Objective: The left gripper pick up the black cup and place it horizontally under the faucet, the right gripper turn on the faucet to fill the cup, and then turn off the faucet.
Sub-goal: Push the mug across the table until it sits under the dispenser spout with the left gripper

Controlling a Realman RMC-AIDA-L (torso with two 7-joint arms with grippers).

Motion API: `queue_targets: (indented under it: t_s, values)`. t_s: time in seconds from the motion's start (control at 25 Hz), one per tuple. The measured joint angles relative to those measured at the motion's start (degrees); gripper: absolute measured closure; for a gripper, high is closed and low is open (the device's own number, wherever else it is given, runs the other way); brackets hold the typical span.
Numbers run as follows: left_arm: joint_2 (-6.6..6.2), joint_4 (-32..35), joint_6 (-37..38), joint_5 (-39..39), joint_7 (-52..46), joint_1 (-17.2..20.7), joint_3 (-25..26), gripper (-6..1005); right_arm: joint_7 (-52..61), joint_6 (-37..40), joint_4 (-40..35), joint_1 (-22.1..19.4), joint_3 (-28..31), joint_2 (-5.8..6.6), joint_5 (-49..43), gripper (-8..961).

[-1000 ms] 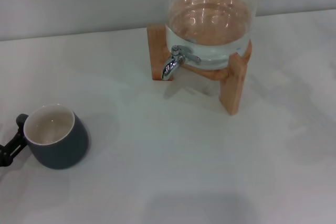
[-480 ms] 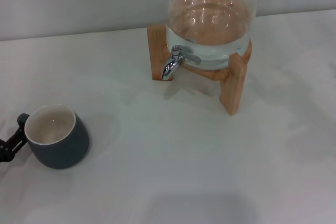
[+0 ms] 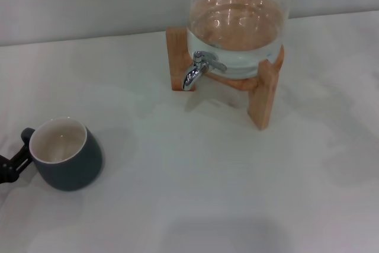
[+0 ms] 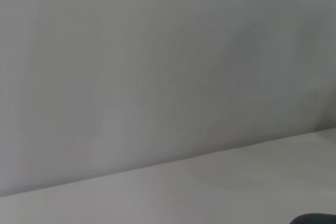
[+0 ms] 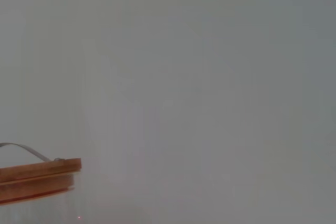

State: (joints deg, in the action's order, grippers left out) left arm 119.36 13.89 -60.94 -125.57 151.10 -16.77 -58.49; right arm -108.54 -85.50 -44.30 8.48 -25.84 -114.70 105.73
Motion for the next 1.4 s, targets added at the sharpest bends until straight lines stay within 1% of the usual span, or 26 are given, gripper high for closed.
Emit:
queue_targets:
  t_s: [0.24,0.72,0.92,1.12,1.36,1.4]
  values:
    - [0.09,0.0,0.0,0.1,-0.6,-0.3,0.0,127,0.1,0.0,0.0,0.0,0.0,0.0,0.0,263]
    - [0.0,0.4,-0.2,0.1,-0.9,-0.5,-1.6,333,0.1,-0.2,0.0,0.0,-0.1,0.0,0.0,263]
    - [-0.01,0.4,-0.1,0.1,-0.9,-0.6,-1.6,542,0.0,-0.2,0.0,0.1,-0.1,0.0,0.0,263]
    - [-0.01,0.1,-0.1,0.1,-0.9,-1.0,-1.7,774,0.1,-0.2,-0.1,0.1,-0.1,0.0,0.0,263]
    - [-0.05,0.0,0.0,0.1,-2.6,-1.3,-2.2,770,0.1,-0.2,-0.1,0.1,-0.1,0.0,0.0,263]
    - [-0.05,0.1,0.0,0.1,-2.9,-1.3,-2.2,821,0.1,-0.2,-0.1,0.1,-0.1,0.0,0.0,263]
